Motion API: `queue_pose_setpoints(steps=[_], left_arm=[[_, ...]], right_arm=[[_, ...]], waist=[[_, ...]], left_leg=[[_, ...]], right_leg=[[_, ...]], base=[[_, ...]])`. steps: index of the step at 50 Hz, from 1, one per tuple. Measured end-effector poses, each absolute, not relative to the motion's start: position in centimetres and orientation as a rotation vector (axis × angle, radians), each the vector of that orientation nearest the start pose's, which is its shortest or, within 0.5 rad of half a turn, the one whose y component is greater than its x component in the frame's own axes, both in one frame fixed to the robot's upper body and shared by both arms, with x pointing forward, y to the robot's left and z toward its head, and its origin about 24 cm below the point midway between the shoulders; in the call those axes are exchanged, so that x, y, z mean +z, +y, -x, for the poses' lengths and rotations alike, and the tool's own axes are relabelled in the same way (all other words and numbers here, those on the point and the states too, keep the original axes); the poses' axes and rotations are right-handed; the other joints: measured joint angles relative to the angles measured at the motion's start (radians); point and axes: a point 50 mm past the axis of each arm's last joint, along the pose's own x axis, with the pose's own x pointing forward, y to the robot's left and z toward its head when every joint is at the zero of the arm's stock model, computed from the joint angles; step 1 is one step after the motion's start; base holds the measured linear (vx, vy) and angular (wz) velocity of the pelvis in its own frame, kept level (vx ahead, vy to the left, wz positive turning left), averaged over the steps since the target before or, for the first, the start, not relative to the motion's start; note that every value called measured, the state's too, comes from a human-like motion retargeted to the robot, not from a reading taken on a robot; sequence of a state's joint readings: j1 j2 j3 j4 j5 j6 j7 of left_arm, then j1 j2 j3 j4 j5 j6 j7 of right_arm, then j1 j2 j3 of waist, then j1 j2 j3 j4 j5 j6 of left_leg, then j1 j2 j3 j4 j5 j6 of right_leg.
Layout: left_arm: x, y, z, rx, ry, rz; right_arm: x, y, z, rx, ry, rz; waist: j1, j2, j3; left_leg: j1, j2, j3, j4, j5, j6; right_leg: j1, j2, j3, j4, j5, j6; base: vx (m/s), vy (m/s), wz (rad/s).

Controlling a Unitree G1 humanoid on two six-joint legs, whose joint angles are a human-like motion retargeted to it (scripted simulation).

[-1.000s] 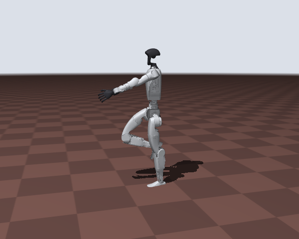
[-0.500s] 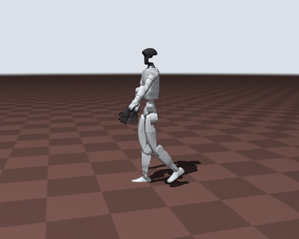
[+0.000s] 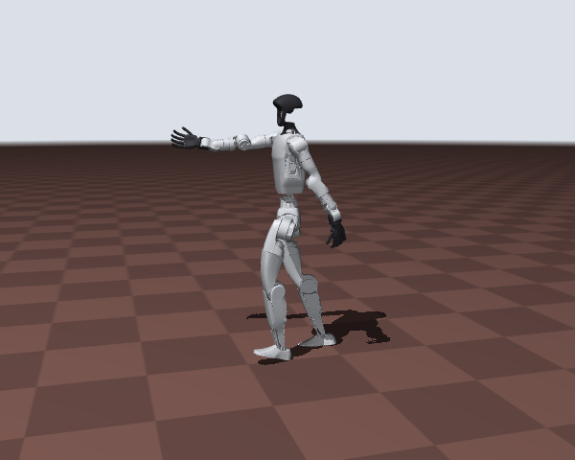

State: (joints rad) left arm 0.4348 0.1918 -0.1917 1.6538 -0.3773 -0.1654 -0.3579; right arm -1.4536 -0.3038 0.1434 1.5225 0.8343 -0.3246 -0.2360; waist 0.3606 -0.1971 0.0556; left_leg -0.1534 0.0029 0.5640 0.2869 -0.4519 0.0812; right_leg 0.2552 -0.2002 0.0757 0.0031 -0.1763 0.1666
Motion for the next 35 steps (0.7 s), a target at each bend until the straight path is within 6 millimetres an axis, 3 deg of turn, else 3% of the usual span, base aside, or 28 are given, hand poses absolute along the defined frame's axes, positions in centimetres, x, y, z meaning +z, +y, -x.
queue_pose_setpoints(steps=[2, 4, 5, 7, 9, 11, 12, 14, 17, 20, 23, 25, 28, 30, 32, 33, 35], left_arm=[[-16.2, 21.7, 8.9, 0.288, 1.579, 0.212], [-17.2, 22.1, 0.5, 0.289, 1.385, 0.170], [-17.1, 22.2, -3.8, 0.241, 1.305, 0.132], [-14.9, 22.7, -14.1, 0.122, 1.127, 0.014], [-9.5, 23.2, -24.6, 0.073, 0.894, -0.088], [-1.7, 23.0, -33.1, 0.035, 0.651, -0.180], [2.7, 22.8, -36.3, 0.024, 0.534, -0.223], [11.0, 22.5, -40.3, 0.029, 0.315, -0.295], [21.6, 22.6, -42.5, 0.069, 0.049, -0.385], [29.3, 23.0, -42.2, 0.104, -0.101, -0.479], [33.6, 22.3, -41.7, 0.103, -0.178, -0.535], [34.2, 21.4, -41.7, 0.077, -0.195, -0.560], [31.1, 19.7, -42.6, -0.003, -0.150, -0.562], [26.7, 18.4, -43.1, -0.073, -0.085, -0.527], [20.5, 17.1, -43.1, -0.129, 0.018, -0.451], [17.2, 16.5, -42.7, -0.138, 0.082, -0.407], [9.5, 15.9, -40.5, -0.201, 0.274, -0.409]], right_arm=[[17.5, -17.9, -42.2, -0.378, -0.092, -0.379], [8.2, -18.2, -39.5, -0.377, 0.154, -0.241], [3.3, -18.4, -37.1, -0.353, 0.298, -0.171], [-5.6, -19.8, -30.2, -0.280, 0.631, -0.041], [-12.1, -21.2, -21.3, -0.206, 0.981, 0.032], [-15.9, -21.9, -11.8, -0.127, 1.293, 0.050], [-16.8, -22.1, -7.2, -0.097, 1.425, 0.039], [-17.1, -22.6, 1.3, -0.089, 1.630, -0.009], [-14.9, -23.6, 12.1, -0.171, 1.860, -0.097], [-10.9, -24.4, 20.5, -0.301, 2.049, -0.180], [-7.8, -23.9, 25.2, -0.416, 2.145, -0.274], [-7.0, -23.3, 26.4, -0.455, 2.157, -0.331], [-8.1, -22.6, 25.3, -0.446, 2.107, -0.362], [-10.0, -22.5, 22.8, -0.436, 2.036, -0.341], [-12.4, -22.8, 18.7, -0.452, 1.938, -0.293], [-13.6, -22.9, 16.1, -0.461, 1.889, -0.266], [-15.8, -22.7, 9.8, -0.404, 1.775, -0.229]], waist=[[-0.029, 0.083, 0.037], [-0.123, 0.147, 0.038], [-0.176, 0.173, 0.030], [-0.252, 0.181, -0.015], [-0.313, 0.196, -0.004], [-0.370, 0.213, 0.022], [-0.400, 0.221, 0.029], [-0.465, 0.239, 0.028], [-0.553, 0.266, 0.016], [-0.605, 0.277, 0.001], [-0.619, 0.277, -0.019], [-0.617, 0.273, -0.032], [-0.606, 0.261, -0.056], [-0.595, 0.256, -0.062], [-0.581, 0.241, -0.038], [-0.570, 0.219, -0.007], [-0.487, 0.162, 0.018]], left_leg=[[0.222, -0.007, 0.013, -0.318, 0.198, -0.033], [0.294, 0.019, -0.028, -0.374, 0.285, -0.094], [0.308, 0.036, -0.058, -0.374, 0.300, -0.115], [0.265, 0.034, -0.117, -0.374, 0.300, -0.113], [0.276, 0.038, -0.172, -0.374, 0.281, -0.130], [0.305, 0.048, -0.220, -0.374, 0.265, -0.156], [0.315, 0.051, -0.241, -0.374, 0.260, -0.166], [0.330, 0.059, -0.277, -0.374, 0.253, -0.169], [0.358, 0.066, -0.312, -0.374, 0.232, -0.141], [0.387, 0.062, -0.328, -0.374, 0.212, -0.127], [0.403, 0.058, -0.342, -0.374, 0.199, -0.135], [0.415, 0.057, -0.357, -0.374, 0.197, -0.143], [0.435, 0.047, -0.385, -0.374, 0.195, -0.156], [0.461, 0.042, -0.411, -0.374, 0.191, -0.164], [0.515, 0.032, -0.450, -0.352, 0.180, -0.167], [0.559, 0.018, -0.474, -0.332, 0.175, -0.164], [0.604, -0.029, -0.475, -0.280, 0.188, -0.137]], right_leg=[[0.073, 0.065, 0.019, 0.065, -0.011, -0.031], [0.044, 0.122, -0.023, 0.258, 0.009, -0.087], [-0.019, 0.147, -0.057, 0.425, 0.021, -0.117], [-0.308, 0.134, -0.117, 0.913, 0.039, -0.150], [-0.505, 0.110, -0.162, 1.293, 0.014, -0.184], [-0.660, 0.096, -0.183, 1.595, -0.059, -0.208], [-0.734, 0.094, -0.187, 1.718, -0.094, -0.213], [-0.872, 0.096, -0.190, 1.894, -0.138, -0.221], [-1.034, 0.092, -0.196, 2.028, -0.187, -0.242], [-1.140, 0.070, -0.205, 2.033, -0.239, -0.267], [-1.179, 0.071, -0.218, 1.893, -0.254, -0.259], [-1.157, 0.084, -0.226, 1.724, -0.245, -0.236], [-1.035, 0.085, -0.254, 1.340, -0.226, -0.199], [-0.875, 0.071, -0.315, 0.979, -0.210, -0.180], [-0.604, 0.081, -0.401, 0.491, -0.111, -0.140], [-0.437, 0.094, -0.439, 0.223, -0.012, -0.104], [-0.253, 0.102, -0.439, -0.068, 0.150, -0.036]], base=[[0.65, 0.33, -0.46], [0.53, 0.34, 1.13], [0.42, 0.29, 1.59], [0.37, 0.22, 1.56], [0.42, 0.16, 1.51], [0.47, 0.13, 1.32], [0.49, 0.10, 1.11], [0.50, 0.08, 0.90], [0.53, 0.07, 0.53], [0.53, 0.03, 0.26], [0.51, -0.03, 0.23], [0.50, -0.05, 0.30], [0.50, -0.06, 0.39], [0.53, -0.08, 0.60], [0.62, -0.12, 0.83], [0.67, -0.17, 0.50], [0.65, -0.23, -0.55]])
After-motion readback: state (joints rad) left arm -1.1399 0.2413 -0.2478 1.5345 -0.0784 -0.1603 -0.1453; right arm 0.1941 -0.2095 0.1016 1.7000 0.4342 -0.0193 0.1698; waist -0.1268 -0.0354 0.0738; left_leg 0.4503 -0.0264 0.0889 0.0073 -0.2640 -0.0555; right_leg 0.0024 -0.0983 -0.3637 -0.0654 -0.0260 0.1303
